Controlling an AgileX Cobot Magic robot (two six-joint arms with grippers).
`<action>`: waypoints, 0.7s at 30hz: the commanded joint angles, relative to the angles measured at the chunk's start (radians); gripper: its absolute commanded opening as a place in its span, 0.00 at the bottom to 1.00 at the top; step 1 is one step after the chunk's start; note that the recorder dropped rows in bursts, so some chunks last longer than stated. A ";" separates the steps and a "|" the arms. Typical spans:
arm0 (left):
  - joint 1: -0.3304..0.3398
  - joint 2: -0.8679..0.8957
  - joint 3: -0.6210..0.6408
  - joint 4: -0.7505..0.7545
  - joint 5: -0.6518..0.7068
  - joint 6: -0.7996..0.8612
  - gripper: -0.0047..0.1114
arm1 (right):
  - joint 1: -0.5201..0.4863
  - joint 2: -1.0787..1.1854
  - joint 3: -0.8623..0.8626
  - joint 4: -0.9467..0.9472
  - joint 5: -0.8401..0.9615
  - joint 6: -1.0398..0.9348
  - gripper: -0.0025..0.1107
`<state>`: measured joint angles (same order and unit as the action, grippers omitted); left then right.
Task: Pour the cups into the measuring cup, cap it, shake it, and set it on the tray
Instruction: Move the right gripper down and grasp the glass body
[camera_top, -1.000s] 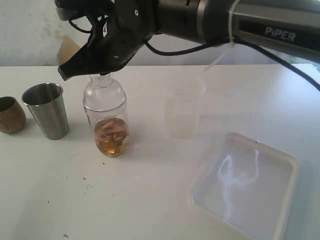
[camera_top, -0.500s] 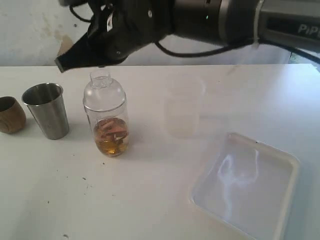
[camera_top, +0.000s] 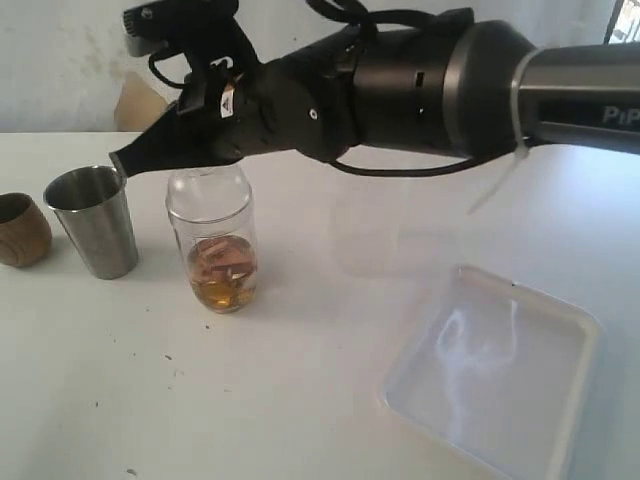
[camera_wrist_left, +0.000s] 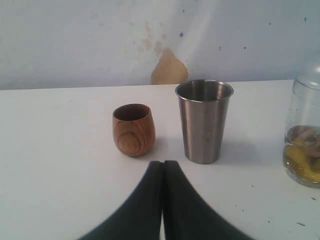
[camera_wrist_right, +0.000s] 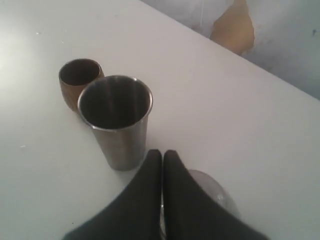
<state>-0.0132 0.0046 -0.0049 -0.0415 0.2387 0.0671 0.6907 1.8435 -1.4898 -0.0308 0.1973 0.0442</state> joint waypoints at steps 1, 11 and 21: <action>0.001 -0.005 0.005 0.001 -0.007 0.000 0.04 | 0.000 -0.065 0.004 -0.006 -0.035 0.007 0.02; 0.001 -0.005 0.005 0.001 -0.007 0.000 0.04 | 0.000 -0.003 0.071 -0.006 -0.072 0.007 0.02; 0.001 -0.005 0.005 0.001 -0.007 0.000 0.04 | 0.000 -0.080 0.071 -0.009 -0.109 0.005 0.02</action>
<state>-0.0132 0.0046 -0.0049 -0.0415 0.2387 0.0671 0.6907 1.8170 -1.4229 -0.0308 0.1187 0.0460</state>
